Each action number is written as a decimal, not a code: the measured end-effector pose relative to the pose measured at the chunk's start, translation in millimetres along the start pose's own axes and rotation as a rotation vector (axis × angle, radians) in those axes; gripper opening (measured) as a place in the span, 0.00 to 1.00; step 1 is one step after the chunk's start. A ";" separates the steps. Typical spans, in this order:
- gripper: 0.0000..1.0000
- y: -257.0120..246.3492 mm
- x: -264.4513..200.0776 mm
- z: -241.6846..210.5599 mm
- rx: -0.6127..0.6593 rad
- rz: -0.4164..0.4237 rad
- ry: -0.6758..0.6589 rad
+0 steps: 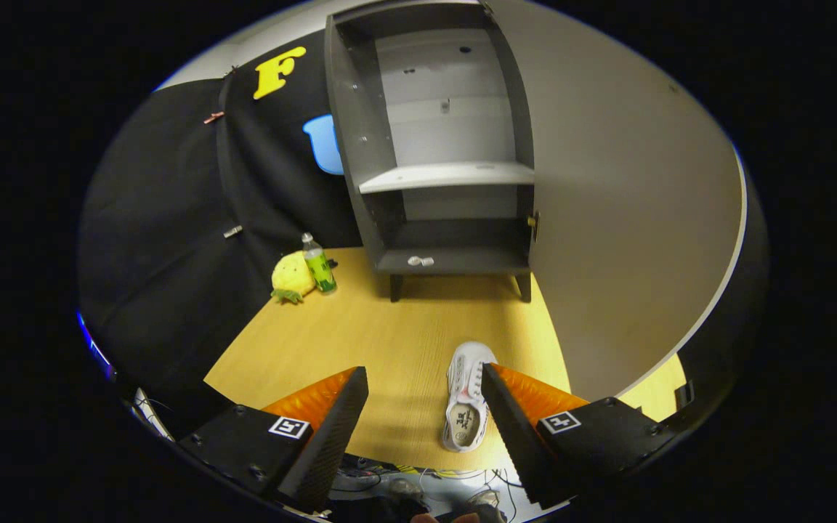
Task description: Open the shoe cabinet door, grab the shoes and put them into the shoe cabinet, then close the shoe cabinet door.
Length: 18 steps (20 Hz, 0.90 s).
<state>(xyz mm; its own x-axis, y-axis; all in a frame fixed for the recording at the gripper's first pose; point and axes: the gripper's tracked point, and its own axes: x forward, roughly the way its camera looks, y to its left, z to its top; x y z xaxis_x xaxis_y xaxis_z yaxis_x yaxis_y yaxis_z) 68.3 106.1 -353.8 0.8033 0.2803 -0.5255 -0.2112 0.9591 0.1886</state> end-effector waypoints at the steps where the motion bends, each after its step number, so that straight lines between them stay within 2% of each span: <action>1: 0.99 -3.5 10.5 -14.5 0.002 -0.012 0.020; 8: 0.96 -12.9 78.2 -92.6 0.092 -0.032 0.120; 9: 0.92 -16.6 85.9 -101.4 0.094 -0.047 0.125; 10: 0.79 -20.5 99.4 -111.0 0.094 -0.062 0.132; 12: 0.66 -29.0 115.6 -129.2 0.102 -0.094 0.156; 14: 0.59 -30.6 129.8 -137.7 0.140 -0.102 0.159; 18: 0.58 -34.5 160.4 -137.9 0.137 -0.109 0.115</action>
<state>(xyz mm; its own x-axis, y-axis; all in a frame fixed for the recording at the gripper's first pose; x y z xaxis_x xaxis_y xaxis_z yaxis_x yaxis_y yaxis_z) 127.7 123.6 -559.0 0.7468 0.1858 -0.6385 -0.0427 0.9716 0.2327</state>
